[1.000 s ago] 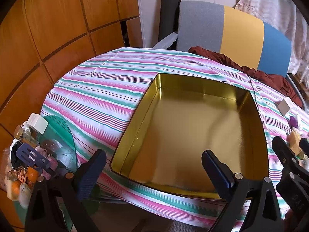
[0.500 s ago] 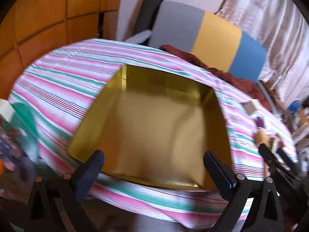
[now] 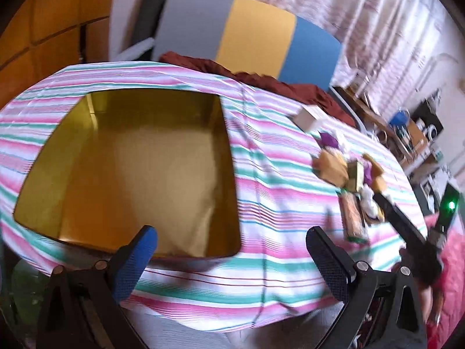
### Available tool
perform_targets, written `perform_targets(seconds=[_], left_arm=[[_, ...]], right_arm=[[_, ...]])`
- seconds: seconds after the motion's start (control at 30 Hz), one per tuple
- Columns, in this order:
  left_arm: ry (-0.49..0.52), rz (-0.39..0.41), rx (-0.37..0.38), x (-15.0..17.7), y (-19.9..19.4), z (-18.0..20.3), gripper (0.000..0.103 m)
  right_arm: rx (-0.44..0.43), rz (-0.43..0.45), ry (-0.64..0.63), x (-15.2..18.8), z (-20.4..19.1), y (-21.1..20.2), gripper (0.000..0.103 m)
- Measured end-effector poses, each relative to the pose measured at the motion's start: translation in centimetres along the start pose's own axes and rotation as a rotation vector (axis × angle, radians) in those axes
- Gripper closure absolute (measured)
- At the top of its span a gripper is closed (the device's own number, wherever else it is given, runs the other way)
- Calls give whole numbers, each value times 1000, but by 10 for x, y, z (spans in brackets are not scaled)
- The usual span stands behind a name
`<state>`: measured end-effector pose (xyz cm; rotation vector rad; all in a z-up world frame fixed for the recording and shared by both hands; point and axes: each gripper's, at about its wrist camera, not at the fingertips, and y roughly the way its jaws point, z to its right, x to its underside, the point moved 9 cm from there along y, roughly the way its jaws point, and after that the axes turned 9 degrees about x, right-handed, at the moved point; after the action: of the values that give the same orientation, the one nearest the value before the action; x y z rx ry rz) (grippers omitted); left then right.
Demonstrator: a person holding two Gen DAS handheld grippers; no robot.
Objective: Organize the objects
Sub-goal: 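Move both tools from the gold tray toward the pile of items, then grasp the cracker packet with the left tool while the right tool grasps the plastic bag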
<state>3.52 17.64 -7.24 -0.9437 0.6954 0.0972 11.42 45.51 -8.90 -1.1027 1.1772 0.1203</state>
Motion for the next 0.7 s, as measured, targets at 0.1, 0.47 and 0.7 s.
perform_targets(seconds=[0.1, 0.47, 0.7], left_arm=[[48, -24, -5, 5, 8, 18, 0], [191, -72, 11, 9, 40, 73, 0], [242, -137, 48, 6, 87, 116, 0]], right_arm=[[-52, -28, 37, -3, 8, 19, 35], [-227, -153, 163, 5, 24, 68, 66], [-108, -46, 136, -2, 53, 67, 68]])
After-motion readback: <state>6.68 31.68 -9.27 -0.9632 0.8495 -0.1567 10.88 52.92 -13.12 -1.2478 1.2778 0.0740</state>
